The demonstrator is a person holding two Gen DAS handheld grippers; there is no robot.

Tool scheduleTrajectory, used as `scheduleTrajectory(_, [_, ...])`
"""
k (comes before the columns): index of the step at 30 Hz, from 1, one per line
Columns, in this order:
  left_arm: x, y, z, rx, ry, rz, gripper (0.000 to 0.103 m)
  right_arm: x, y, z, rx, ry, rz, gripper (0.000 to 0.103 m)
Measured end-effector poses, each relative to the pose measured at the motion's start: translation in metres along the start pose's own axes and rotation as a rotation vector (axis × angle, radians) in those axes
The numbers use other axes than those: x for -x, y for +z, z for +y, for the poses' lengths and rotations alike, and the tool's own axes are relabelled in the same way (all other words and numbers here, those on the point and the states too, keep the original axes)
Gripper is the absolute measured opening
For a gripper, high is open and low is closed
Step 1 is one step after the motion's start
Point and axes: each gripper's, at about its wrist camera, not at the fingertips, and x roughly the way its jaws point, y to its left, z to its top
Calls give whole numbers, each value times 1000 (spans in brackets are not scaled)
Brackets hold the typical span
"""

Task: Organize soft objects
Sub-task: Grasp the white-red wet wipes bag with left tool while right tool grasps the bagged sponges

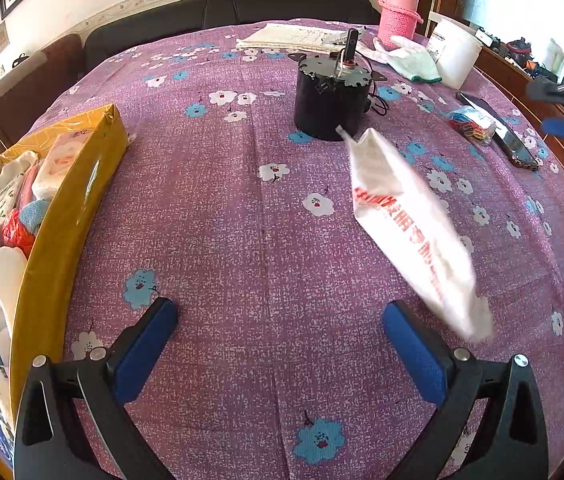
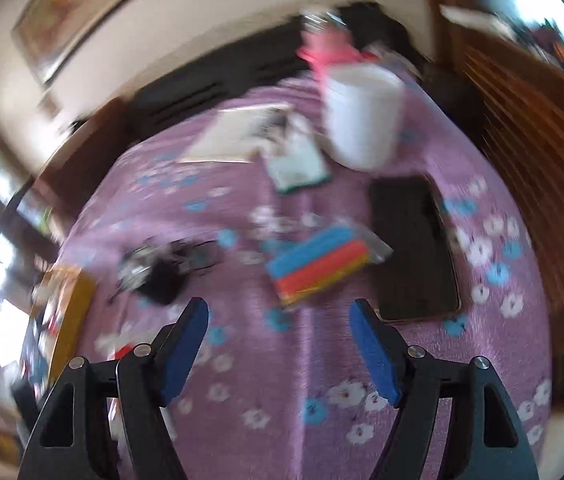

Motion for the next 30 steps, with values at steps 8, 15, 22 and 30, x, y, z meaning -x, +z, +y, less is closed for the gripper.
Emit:
scheduleTrajectory(8, [0,0,0,0,1,0,103,-65,16,0,-120,-74,52,77])
scheduleTrajectory(15, [0,-1,-1,1,1,0,103,-96,31,9,-184,-186,42,77])
scheduleTrajectory(22, [1,0,0,2,0,0,103,-113,38,13,-178,-259,42,55])
scheduleTrajectory(30, [1,0,-1,1,1,0,103,-76,-9,23,-61,-151,103,48])
